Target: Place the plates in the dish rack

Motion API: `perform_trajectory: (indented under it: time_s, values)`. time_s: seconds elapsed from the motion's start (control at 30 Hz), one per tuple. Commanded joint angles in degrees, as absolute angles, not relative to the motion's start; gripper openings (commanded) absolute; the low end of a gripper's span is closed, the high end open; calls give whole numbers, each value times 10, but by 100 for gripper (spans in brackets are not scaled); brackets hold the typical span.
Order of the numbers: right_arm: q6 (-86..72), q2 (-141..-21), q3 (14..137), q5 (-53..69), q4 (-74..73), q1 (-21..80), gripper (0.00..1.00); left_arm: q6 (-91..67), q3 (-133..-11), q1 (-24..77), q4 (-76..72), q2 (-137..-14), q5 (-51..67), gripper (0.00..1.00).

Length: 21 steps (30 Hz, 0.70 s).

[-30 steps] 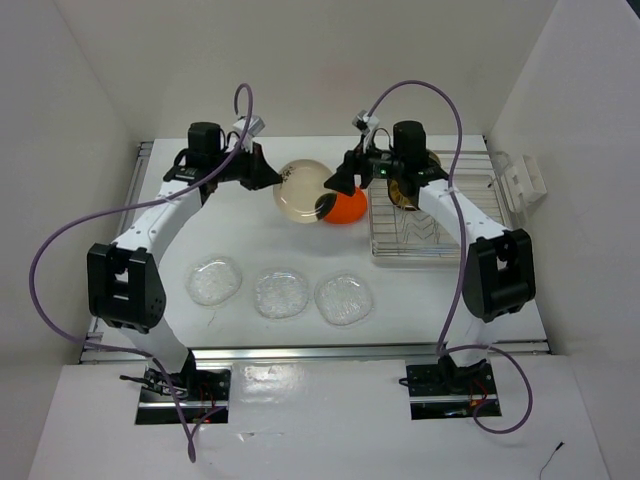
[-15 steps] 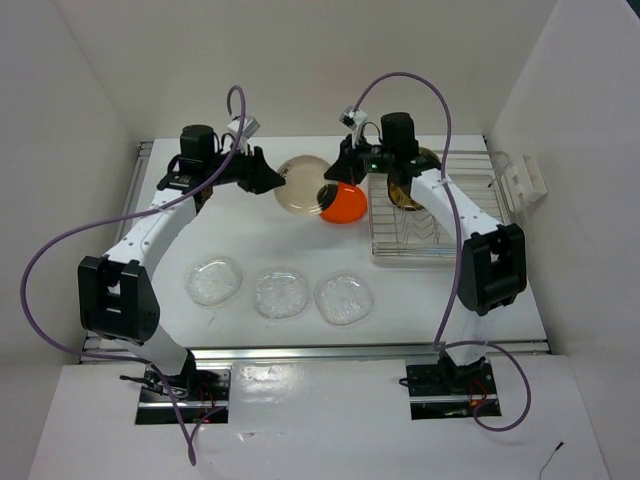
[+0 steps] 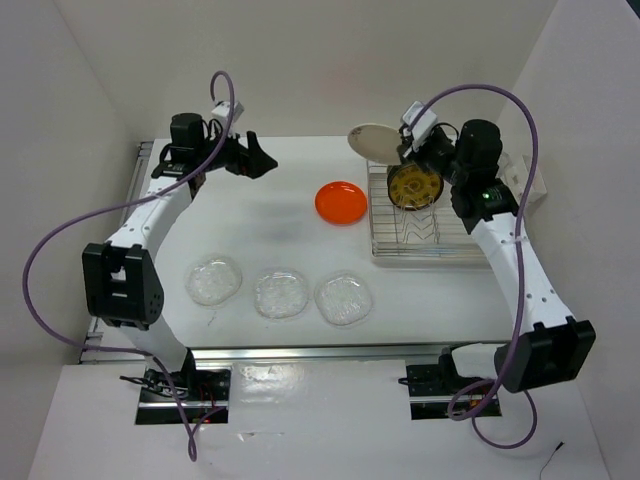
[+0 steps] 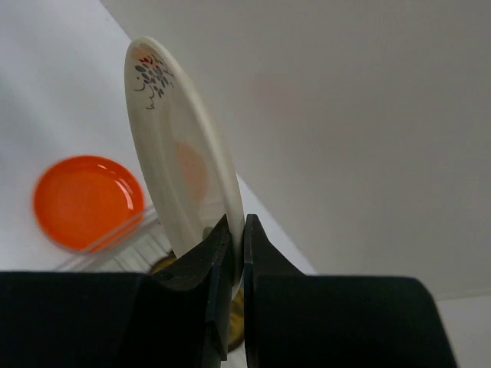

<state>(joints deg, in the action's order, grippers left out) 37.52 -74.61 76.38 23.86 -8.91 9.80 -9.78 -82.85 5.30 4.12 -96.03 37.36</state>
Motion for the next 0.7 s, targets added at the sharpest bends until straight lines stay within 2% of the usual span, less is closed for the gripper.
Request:
perform_trajectory:
  time_s: [0.0,0.17,0.3,0.67]
  values:
    - [548,-735,740,194,-84,79,0,-134,-876,54,14,-1017,338,100]
    - [623,-728,712,146,-109,61,0,-202,-939,61,26,-1132,317,100]
    - [657,-716,672,141,-84,35,0,-260,-947,85,-3,-1171,295,100]
    - [716,-744,666,181,-101,-10,0,-312,-976,116,-30,-1245,295,100]
